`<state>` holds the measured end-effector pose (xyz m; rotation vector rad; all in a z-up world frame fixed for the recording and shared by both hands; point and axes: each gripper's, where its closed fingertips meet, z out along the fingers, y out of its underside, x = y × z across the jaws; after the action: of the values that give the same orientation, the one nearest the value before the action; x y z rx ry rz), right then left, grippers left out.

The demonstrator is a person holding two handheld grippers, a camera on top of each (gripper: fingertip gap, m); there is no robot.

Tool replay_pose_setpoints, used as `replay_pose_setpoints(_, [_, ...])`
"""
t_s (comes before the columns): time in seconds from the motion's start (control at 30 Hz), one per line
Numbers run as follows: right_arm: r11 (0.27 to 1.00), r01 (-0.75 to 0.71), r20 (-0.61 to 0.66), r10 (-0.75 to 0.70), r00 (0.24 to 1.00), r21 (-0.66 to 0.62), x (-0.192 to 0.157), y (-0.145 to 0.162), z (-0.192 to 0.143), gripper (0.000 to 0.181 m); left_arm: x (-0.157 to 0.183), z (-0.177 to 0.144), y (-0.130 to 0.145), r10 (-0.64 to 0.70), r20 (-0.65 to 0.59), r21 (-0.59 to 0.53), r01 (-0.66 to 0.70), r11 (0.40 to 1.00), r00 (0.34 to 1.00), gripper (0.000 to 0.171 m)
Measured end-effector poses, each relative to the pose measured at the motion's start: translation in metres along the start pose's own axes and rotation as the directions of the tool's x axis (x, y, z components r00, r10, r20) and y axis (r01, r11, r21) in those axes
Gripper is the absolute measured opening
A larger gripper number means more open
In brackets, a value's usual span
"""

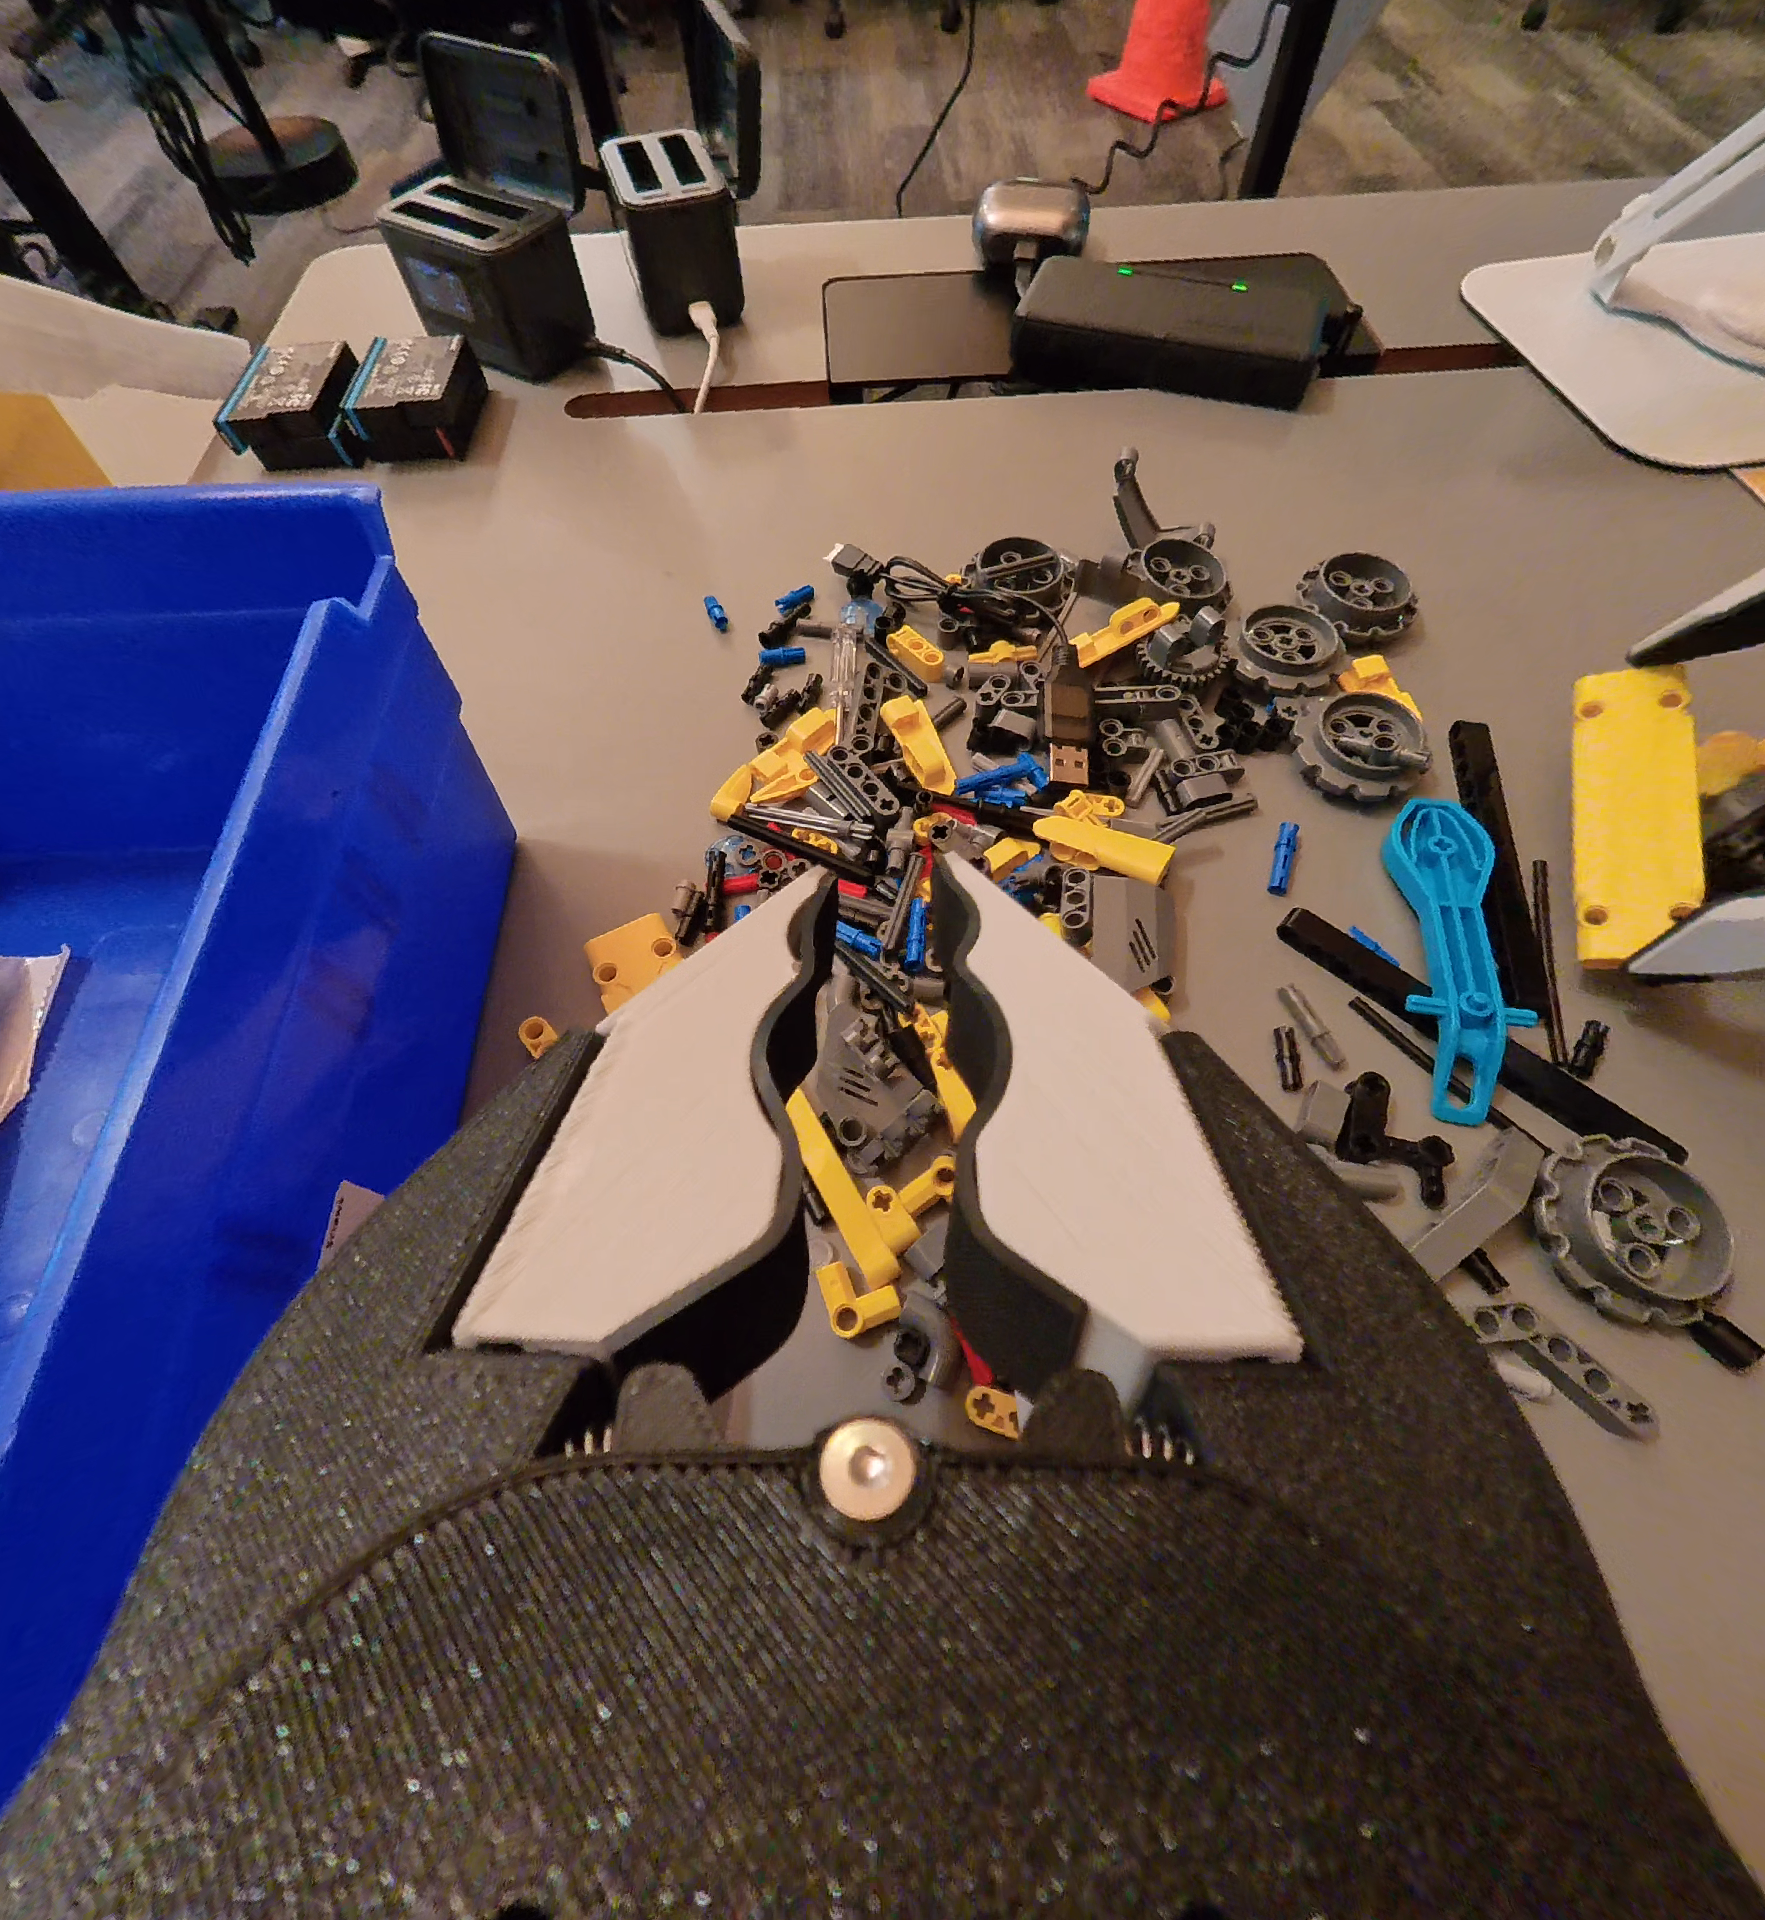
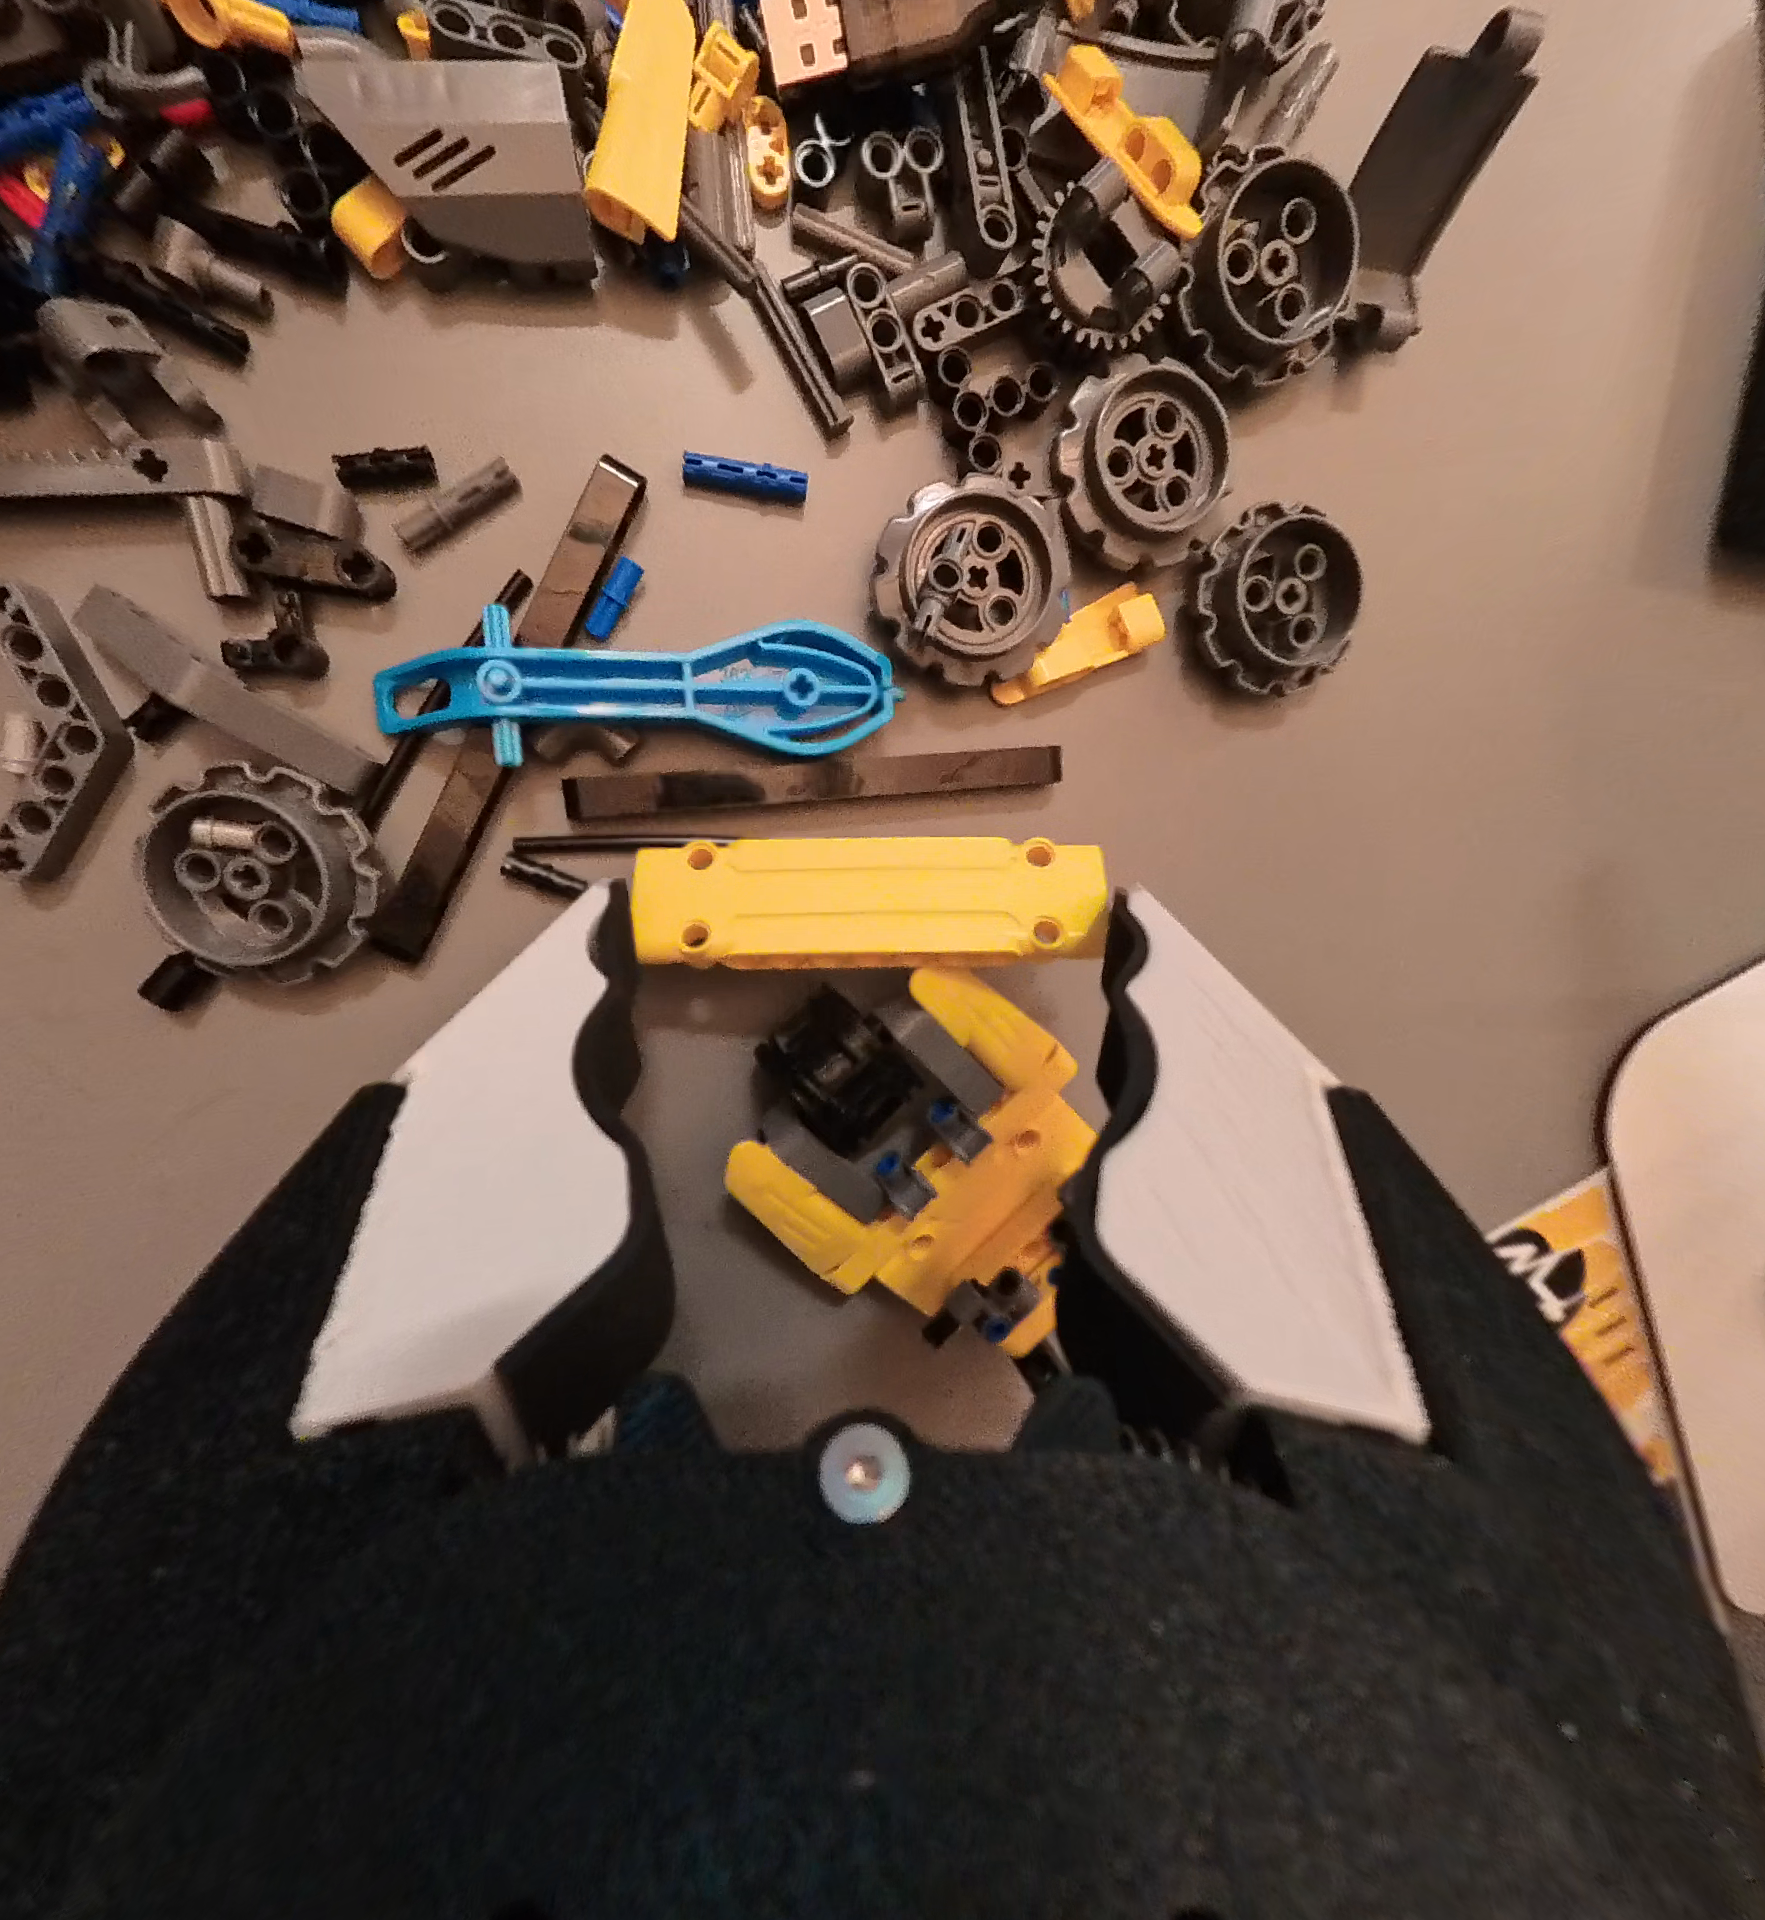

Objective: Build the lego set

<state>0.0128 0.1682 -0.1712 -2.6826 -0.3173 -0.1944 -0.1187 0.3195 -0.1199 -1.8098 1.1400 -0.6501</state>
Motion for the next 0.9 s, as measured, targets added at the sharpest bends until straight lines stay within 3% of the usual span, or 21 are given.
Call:
replay_pose_setpoints(0.2, [1.0,-0.005,0.004,0.005,1.0,-0.029,0.019,-0.006,0.003,0.09,0.0,-0.001,-0.001,0.002,0.0,0.004,-0.002,1.0,1.0,0.015])
replay_pose_setpoints(0.47, [0.996,-0.008,-0.124,-0.002,0.992,-0.086,0.064,-0.005,0.019,0.09,0.0,-0.001,-0.001,0.004,0.002,0.003,-0.004,1.0,1.0,0.014])
replay_pose_setpoints(0.9, [0.992,-0.026,-0.073,0.017,0.997,-0.126,0.064,0.006,0.024,0.09,-0.001,0.001,0.002,0.019,0.011,-0.015,-0.019,1.0,1.0,0.015])
